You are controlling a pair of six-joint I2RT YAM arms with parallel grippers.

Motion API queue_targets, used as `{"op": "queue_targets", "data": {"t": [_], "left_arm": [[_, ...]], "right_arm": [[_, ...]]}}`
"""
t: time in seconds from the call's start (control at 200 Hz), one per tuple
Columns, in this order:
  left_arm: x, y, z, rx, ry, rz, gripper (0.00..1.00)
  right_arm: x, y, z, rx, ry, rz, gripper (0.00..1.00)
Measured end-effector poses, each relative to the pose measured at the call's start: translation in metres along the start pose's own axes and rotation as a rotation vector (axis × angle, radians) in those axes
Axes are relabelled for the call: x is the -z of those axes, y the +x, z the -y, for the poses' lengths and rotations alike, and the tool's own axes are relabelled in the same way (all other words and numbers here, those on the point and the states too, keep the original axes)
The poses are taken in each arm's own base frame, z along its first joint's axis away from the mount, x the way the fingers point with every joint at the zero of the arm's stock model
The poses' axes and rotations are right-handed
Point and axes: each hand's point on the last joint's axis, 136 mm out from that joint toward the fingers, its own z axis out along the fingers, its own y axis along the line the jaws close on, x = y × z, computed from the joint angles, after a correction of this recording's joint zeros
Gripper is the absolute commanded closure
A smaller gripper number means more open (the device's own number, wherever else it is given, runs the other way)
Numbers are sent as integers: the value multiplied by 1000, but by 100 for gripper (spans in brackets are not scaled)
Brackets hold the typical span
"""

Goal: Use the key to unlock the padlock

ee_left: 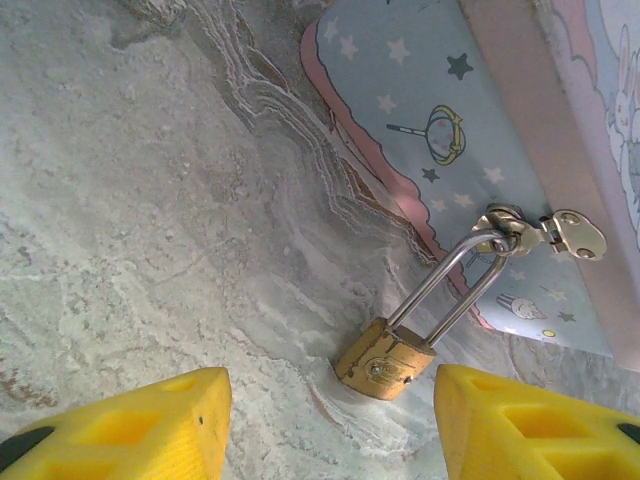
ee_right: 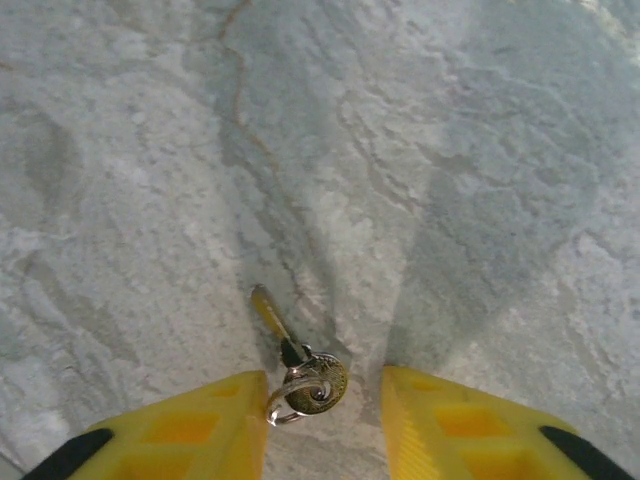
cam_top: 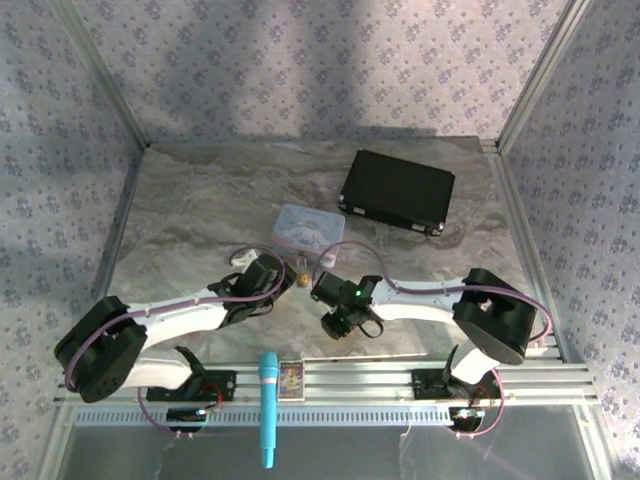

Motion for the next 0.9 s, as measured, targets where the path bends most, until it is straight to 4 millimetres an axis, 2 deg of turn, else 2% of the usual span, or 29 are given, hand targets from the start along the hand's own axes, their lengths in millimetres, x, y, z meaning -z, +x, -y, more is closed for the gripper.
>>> {"op": "queue_targets", "data": {"t": [0.05,0.3,0.4,0.515,0.65,0.765,0.9], "left_arm": [[0,0,-1,-2,-3,-1,43],[2,3,-7,-23,-33,8,44],[2,4,-8,-31,-37,9,52],[4,10,-3,-50,-26,2,53],[4,16,14,-51,25,-8,53],[4,21,29,-25,113,-7,49],[9,24,31,6,202,13,46]], "right_arm": [[0,0,2,-4,12,0,81],[0,-3,2,-14,9,10,100],[-1,-6,-1,-28,-14,27,100],[0,-9,2,-75,-53,43,100],[4,-11,11,-160,-82,63,100],[15,-24,14,-243,-136,123,100],[36,-44,18,-343,-212,225,100]]}}
